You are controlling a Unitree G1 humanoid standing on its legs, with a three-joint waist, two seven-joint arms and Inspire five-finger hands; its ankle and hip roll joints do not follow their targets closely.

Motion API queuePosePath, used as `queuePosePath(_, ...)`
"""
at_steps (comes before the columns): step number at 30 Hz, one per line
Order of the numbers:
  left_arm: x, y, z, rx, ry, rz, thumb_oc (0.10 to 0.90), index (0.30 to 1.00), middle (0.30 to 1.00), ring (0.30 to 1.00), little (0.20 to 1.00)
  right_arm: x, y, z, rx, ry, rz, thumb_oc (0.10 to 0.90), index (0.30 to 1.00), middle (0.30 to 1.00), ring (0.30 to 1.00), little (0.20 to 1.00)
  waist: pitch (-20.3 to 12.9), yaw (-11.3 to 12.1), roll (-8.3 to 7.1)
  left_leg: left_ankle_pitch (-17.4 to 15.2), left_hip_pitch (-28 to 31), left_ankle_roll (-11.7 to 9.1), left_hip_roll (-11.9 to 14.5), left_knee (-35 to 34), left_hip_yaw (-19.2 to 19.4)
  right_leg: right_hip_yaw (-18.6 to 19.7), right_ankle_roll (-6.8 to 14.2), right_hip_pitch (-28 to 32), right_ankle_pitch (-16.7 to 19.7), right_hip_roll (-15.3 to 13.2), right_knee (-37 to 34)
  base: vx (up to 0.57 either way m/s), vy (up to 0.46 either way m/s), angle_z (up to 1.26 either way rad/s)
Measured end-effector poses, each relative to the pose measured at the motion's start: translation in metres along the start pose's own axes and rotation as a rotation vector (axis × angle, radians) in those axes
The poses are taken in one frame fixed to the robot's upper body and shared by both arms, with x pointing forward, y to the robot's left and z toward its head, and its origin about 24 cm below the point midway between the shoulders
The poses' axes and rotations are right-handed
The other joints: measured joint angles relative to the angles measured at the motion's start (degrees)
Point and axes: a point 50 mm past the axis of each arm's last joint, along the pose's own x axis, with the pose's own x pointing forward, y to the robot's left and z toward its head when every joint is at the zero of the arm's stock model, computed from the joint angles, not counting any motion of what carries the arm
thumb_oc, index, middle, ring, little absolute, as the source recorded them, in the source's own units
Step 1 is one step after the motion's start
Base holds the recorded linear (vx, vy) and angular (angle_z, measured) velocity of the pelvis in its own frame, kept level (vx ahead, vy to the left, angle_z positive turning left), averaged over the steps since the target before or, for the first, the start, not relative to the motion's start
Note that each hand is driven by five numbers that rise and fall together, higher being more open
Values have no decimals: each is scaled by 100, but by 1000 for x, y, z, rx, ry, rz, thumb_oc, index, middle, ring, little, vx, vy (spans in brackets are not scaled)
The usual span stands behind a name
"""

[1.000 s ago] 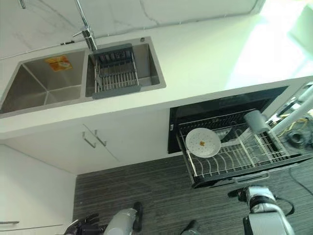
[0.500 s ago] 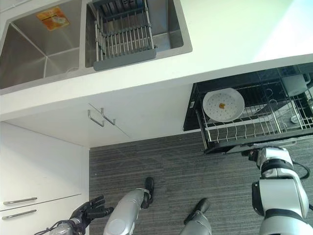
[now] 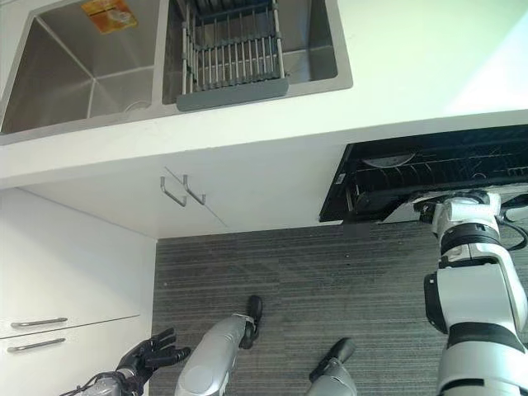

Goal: Place the dishes in the dishwasher.

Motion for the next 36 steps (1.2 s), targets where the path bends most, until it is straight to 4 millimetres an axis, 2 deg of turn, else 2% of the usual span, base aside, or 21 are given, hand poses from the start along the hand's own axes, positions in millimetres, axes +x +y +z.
queuePosePath(5,-1,2,0,-7,-14,4,800,900,900,900,900,0,-22,21,89,-46,-34,800,900,900,900,900,36,149,169,18,-63,19,-82,-51,-44,-90,8,-9,5,-55,-35,16,32,9)
queuePosePath(10,-3,0,-2,-11,-18,-38,800,900,900,900,900,1,-25,30,120,-132,-1,800,900,900,900,900,33,162,186,66,-65,50,-171,-147,-78,-143,34,5,18,-92,-59,-5,30,8)
queuePosePath(17,-2,-5,8,-2,-67,-85,800,900,900,900,900,2,-21,27,110,-191,74,800,900,900,900,900,33,84,187,121,6,38,-143,-210,-75,-115,67,25,37,-53,-69,-10,-3,-2)
queuePosePath(21,-2,-5,7,0,-68,-108,800,900,900,900,900,-1,-8,28,107,-229,121,800,900,900,900,900,28,-42,194,167,40,23,-113,-241,-65,-74,84,33,50,-19,-71,-72,-10,-3)
queuePosePath(26,-2,-6,9,4,-88,-116,800,900,900,900,900,2,-4,18,48,-287,124,800,900,900,900,900,28,-36,193,180,41,4,-51,-235,-62,-66,80,28,52,37,-74,-61,-14,-2)
queuePosePath(30,-3,-7,11,5,-102,-132,800,900,900,900,900,1,8,-8,32,-380,209,800,900,900,900,900,37,-133,166,179,152,-3,-4,-224,-52,-48,68,137,53,89,-98,-30,-43,-4)
queuePosePath(32,-3,-4,12,-11,-113,-121,800,900,900,900,900,-10,28,-23,59,-455,324,800,900,900,900,900,39,-239,56,157,280,-37,71,-216,6,35,40,210,49,156,-118,-37,-80,-22)
queuePosePath(33,-4,0,15,-33,-127,-104,800,900,900,900,900,-23,47,-33,85,-495,440,800,900,900,900,900,4,-340,-73,130,358,-81,166,-194,35,102,-1,239,33,238,-120,-18,-114,-31)
queuePosePath(34,-4,3,16,-52,-138,-92,800,900,900,900,900,-31,58,-42,91,-507,503,800,900,900,900,900,-43,-389,-161,103,368,-124,226,-154,36,137,-26,238,18,297,-115,-8,-124,-32)
queuePosePath(35,-5,6,19,-78,-153,-82,800,900,900,900,900,-43,70,-58,91,-523,577,800,900,900,900,900,-94,-455,-263,76,403,-166,333,-117,72,191,-56,238,-5,376,-102,4,-111,-38)
queuePosePath(36,-7,11,17,-110,-161,-60,800,900,900,900,900,-67,86,-80,107,-554,693,800,900,900,900,900,-196,-483,-448,44,506,-219,431,-118,140,298,-100,237,-61,455,-66,-71,-130,-48)
